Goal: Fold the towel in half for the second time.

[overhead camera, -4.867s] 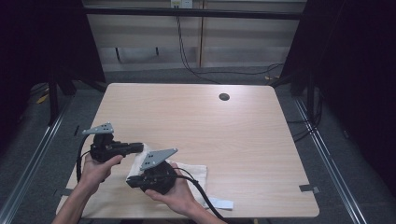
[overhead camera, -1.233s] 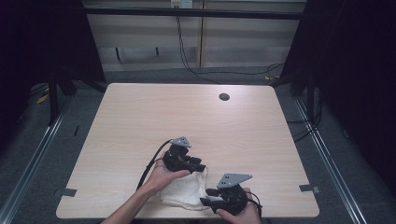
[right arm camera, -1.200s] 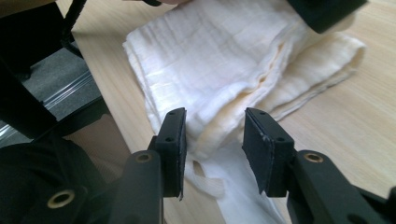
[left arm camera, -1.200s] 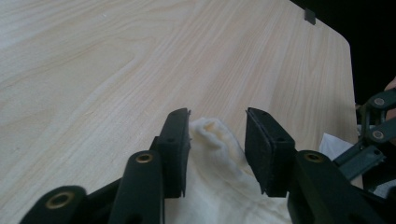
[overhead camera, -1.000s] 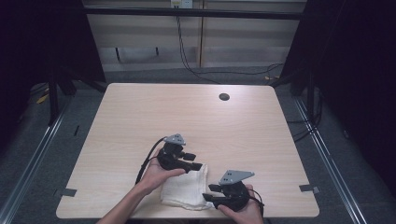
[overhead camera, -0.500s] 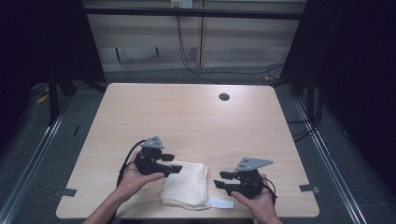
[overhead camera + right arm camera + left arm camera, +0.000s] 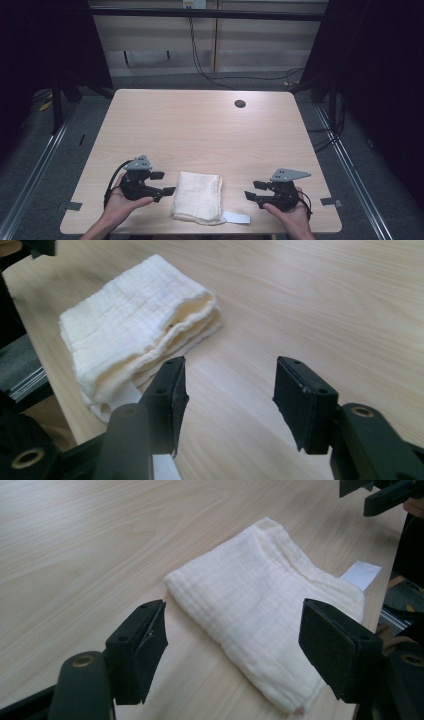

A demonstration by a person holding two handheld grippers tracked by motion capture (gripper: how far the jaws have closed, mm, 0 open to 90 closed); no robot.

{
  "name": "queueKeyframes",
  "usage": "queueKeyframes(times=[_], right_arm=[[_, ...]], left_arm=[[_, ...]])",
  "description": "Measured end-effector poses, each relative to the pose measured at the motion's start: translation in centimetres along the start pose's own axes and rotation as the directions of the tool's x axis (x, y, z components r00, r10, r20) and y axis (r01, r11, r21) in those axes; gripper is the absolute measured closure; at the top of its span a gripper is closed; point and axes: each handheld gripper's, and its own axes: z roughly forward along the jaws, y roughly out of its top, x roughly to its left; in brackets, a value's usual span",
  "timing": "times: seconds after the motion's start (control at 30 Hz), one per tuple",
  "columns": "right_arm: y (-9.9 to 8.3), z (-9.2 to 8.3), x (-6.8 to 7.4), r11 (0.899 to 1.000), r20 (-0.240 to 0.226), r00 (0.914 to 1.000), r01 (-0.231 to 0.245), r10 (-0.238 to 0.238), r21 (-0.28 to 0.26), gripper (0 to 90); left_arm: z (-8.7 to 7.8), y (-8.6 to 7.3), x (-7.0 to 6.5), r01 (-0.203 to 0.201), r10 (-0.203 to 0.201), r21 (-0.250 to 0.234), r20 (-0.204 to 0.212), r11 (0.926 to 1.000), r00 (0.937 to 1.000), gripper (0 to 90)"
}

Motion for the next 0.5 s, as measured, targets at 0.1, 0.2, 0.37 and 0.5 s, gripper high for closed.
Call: queueKeyframes(times=[0.1, 0.2, 0.37, 0.5], right_arm=[[-0.1, -0.6, -0.5, 1.0, 0.016, 0.9998, -0.015, 0.015, -0.022, 44.4], [-0.1, -1.2, -1.0, 0.998, 0.026, 0.9992, -0.031, 0.032, -0.051, 43.4], [-0.3, -2.2, -1.7, 0.996, 0.055, 0.9973, -0.044, 0.049, -0.076, 42.0], [-0.7, -2.7, -2.4, 0.994, 0.087, 0.994, -0.057, 0.065, -0.095, 41.1]], left_arm=[[-0.8, -1.0, 0.5, 0.027, -0.027, 0.0, -0.02, 0.9996, 0.9994, 25.4], [-1.6, -1.9, 1.0, 0.058, -0.057, 0.013, -0.036, 0.9983, 0.9977, 25.0], [-3.2, -3.3, 1.3, 0.088, -0.089, -0.024, -0.064, 0.9959, 0.9939, 25.0], [-4.0, -4.4, 0.7, 0.069, -0.072, -0.039, -0.081, 0.9969, 0.9942, 26.7]])
